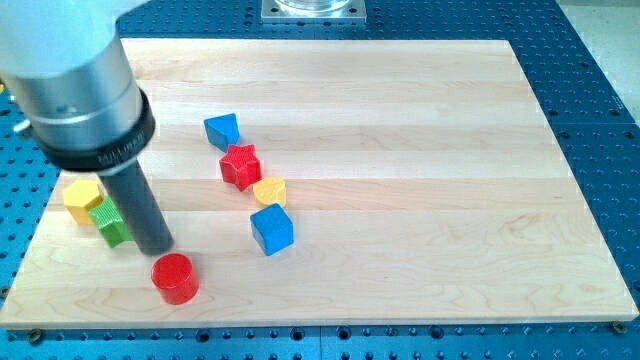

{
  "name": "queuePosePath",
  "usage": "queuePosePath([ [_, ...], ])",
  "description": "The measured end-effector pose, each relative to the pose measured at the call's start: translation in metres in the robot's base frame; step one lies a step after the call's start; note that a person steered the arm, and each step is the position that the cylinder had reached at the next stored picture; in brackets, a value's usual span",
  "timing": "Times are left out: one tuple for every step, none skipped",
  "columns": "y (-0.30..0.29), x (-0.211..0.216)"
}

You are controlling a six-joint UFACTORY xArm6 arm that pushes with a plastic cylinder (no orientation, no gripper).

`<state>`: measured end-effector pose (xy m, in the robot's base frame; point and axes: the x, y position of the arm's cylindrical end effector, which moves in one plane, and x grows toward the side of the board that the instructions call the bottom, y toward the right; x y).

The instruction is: Push the cube and heart to the left

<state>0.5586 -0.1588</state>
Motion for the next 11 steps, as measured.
queuePosePath([
  [0.041, 0.021],
  [0.098, 0.043],
  [0.159, 0.022],
  [0.193, -0.025],
  [0.179, -0.054],
  [0.148, -0.054],
  [0.134, -0.054],
  [0.120, -0.054],
  [0.113, -0.054],
  [0.129, -0.054],
  [0.152, -0.003],
])
